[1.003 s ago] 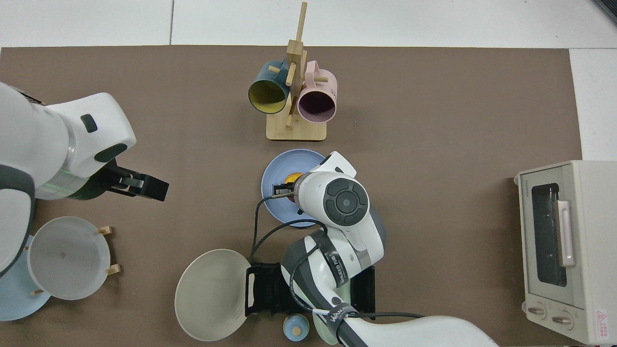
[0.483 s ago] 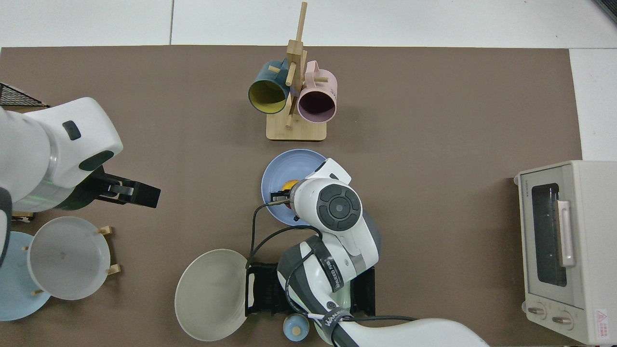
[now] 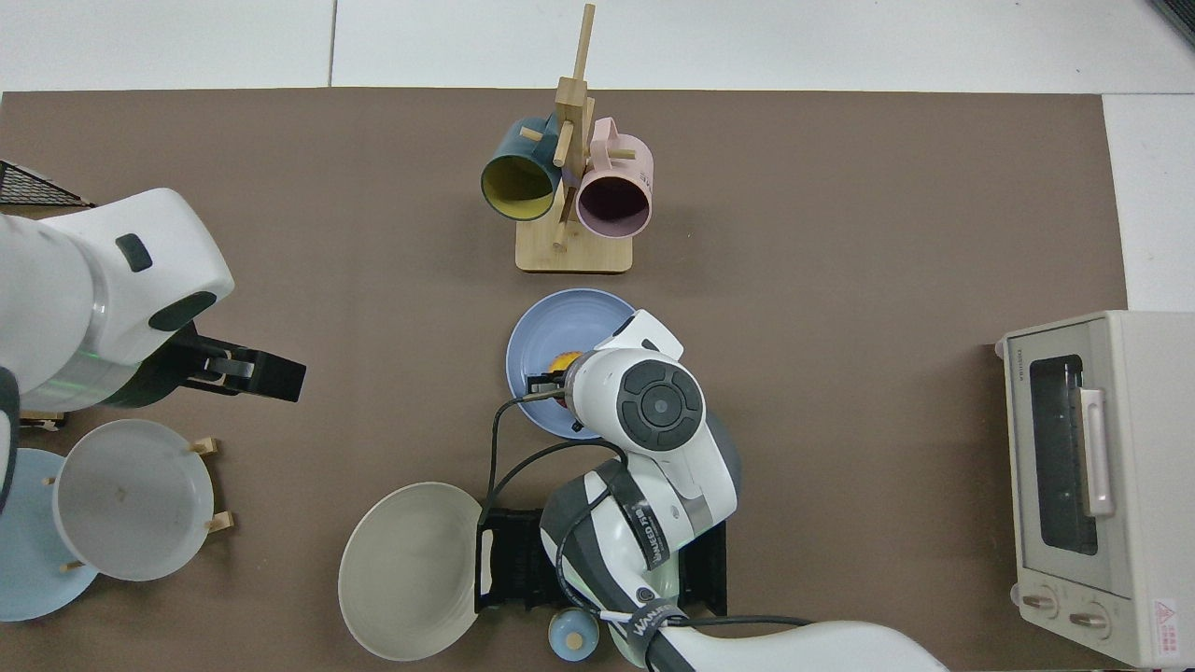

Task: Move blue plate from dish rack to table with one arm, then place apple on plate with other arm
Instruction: 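Lower the apple onto the blue plate with the right gripper, then open the right gripper and draw it back from the plate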

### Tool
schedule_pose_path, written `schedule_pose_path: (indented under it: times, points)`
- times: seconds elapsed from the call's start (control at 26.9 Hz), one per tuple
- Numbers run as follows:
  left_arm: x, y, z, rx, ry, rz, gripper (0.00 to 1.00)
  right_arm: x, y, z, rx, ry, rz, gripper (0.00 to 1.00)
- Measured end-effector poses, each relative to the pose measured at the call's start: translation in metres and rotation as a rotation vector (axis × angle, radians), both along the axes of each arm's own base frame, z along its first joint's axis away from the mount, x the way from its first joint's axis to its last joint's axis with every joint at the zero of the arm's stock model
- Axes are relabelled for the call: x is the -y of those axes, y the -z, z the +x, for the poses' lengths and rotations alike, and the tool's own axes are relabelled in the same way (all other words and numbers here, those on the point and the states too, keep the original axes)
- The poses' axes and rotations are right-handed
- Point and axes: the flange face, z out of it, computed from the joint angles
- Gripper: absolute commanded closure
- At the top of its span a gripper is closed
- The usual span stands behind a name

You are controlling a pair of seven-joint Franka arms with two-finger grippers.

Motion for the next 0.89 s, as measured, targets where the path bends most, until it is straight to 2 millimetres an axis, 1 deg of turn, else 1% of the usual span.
schedule_pose_path:
  times: [0.3, 0.37, 0.45, 0.56, 0.63, 0.74, 0.89]
  points:
    - [-0.003, -0.003, 0.004, 0.020, -0.007, -0.004, 0.00, 0.008, 0.006, 0.000, -0.006, -0.023, -0.019, 0.00]
    - [-0.004, -0.005, 0.006, 0.024, -0.009, -0.006, 0.01, 0.010, 0.005, 0.002, -0.009, -0.020, -0.021, 0.00]
    - [-0.004, -0.008, 0.010, 0.031, -0.010, -0.010, 0.01, 0.014, -0.001, 0.005, -0.010, -0.012, -0.020, 0.00]
    - [-0.005, -0.012, 0.017, 0.037, -0.011, -0.015, 0.01, 0.023, -0.016, 0.009, -0.021, -0.001, -0.019, 0.00]
    - [-0.005, -0.012, 0.022, 0.037, -0.012, -0.018, 0.00, 0.032, -0.031, 0.013, -0.030, 0.011, -0.015, 0.00]
    - [-0.005, -0.012, 0.026, 0.035, -0.013, -0.020, 0.00, 0.052, -0.058, 0.020, -0.039, 0.037, -0.005, 0.00]
    - [-0.006, -0.014, 0.027, 0.034, -0.013, -0.020, 0.00, 0.084, -0.093, 0.026, -0.064, 0.065, 0.000, 0.00]
